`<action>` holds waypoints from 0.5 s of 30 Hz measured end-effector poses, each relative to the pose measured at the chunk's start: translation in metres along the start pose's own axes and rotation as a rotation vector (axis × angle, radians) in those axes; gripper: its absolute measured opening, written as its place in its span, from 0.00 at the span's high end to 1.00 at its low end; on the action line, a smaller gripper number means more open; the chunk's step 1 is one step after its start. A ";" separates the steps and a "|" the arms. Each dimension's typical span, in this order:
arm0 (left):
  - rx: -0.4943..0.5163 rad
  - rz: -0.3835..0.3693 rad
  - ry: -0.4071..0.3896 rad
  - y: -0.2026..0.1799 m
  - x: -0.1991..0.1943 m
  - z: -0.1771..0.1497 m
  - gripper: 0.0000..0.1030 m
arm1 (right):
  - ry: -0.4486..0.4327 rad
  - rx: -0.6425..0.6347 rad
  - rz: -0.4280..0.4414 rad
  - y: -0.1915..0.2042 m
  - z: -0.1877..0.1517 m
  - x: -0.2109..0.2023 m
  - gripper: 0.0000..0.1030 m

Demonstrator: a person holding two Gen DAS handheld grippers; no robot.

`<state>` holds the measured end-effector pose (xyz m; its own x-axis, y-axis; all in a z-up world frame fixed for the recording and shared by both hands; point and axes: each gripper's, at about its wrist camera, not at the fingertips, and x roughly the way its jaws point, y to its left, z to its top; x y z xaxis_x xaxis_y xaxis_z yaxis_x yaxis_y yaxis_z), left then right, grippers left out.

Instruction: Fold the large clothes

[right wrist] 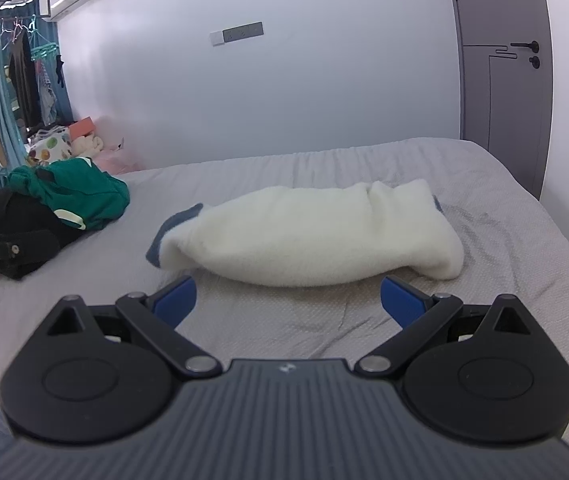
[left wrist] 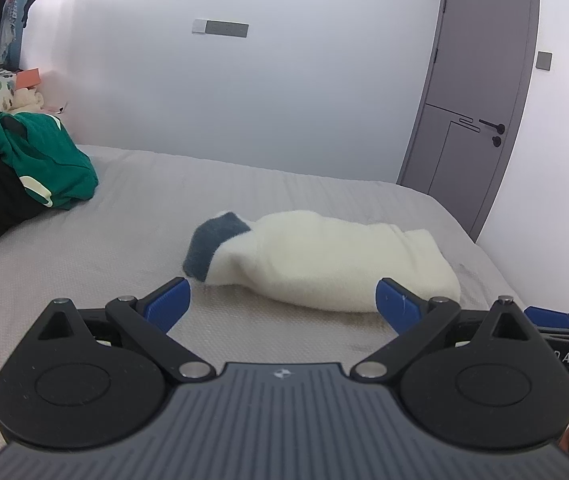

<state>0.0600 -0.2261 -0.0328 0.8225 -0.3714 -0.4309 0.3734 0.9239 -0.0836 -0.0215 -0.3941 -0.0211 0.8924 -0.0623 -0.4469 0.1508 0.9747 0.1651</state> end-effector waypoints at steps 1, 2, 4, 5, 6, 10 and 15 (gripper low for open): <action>0.000 0.000 0.000 0.000 0.000 0.000 0.02 | 0.000 0.000 0.001 0.000 0.000 0.000 0.03; 0.000 0.000 0.000 0.000 0.000 0.000 0.02 | 0.000 0.001 0.002 0.000 0.000 -0.001 0.03; -0.001 0.002 -0.001 0.000 0.000 0.000 0.02 | -0.002 -0.001 0.002 0.001 0.000 -0.001 0.03; -0.001 0.001 -0.001 0.000 0.000 0.000 0.02 | -0.002 -0.002 0.001 0.001 0.000 -0.001 0.03; 0.000 0.000 -0.001 0.000 0.000 0.000 0.02 | -0.002 -0.002 0.002 0.001 -0.001 -0.001 0.03; 0.000 0.001 0.001 0.000 0.000 0.000 0.02 | -0.001 -0.002 0.003 0.001 -0.001 0.000 0.03; 0.004 -0.002 0.000 0.001 0.001 0.001 0.02 | -0.004 -0.008 0.002 0.001 -0.001 0.000 0.03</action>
<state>0.0613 -0.2250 -0.0324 0.8215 -0.3733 -0.4310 0.3770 0.9227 -0.0806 -0.0221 -0.3929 -0.0217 0.8943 -0.0612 -0.4432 0.1455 0.9766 0.1587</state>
